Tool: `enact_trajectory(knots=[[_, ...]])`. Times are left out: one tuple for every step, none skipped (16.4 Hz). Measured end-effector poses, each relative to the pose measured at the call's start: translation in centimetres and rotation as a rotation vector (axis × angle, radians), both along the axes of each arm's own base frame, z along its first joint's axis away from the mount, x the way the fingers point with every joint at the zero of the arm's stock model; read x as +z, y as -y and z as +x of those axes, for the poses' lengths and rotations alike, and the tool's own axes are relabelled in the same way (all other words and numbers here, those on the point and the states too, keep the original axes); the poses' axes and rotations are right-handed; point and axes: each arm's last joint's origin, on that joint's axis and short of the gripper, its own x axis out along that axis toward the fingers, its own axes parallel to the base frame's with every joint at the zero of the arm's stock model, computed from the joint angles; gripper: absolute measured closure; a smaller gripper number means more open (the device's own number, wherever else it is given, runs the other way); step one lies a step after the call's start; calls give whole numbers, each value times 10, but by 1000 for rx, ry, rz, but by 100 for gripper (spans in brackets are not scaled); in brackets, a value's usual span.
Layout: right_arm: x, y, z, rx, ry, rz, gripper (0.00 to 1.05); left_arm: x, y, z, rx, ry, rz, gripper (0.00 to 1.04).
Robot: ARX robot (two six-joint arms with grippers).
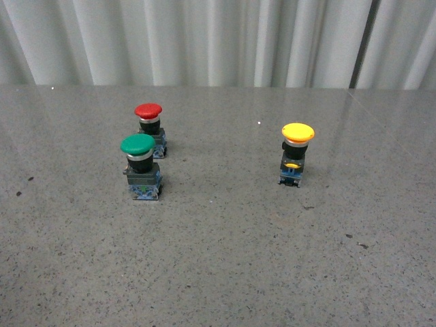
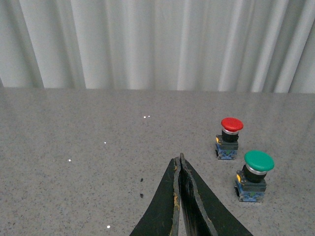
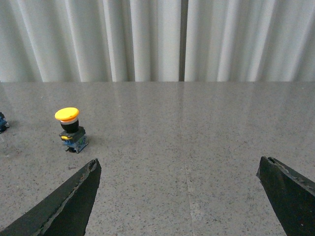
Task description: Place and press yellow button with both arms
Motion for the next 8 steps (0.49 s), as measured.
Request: enact_trajectory(knots=[[0,0,0,0,0,0,6,-3,-2,-3,-1,5,-1,103],[0,0,0,0,0,0,6,-8,-4,-7,-5,2,0,103],[0,0,0,0,0,0,6,-12,-5,-8,-5,-3,0,103],[0,0,0,0,0,0,6,-15,-7,-10,-26,-8,1,103],[0,0,0,0,0,0,6,-17,-13,-12,-14,-9,0,103],[0,0,0,0,0,0,6,-19,-16,-14,9,-9,0,103],[0,0,0,0,0,0,6,-24,-15,-20,-13,0,-2,103],[0,0,0,0,0,0,6,-26,-15,-22,-11,-2,-2,103]])
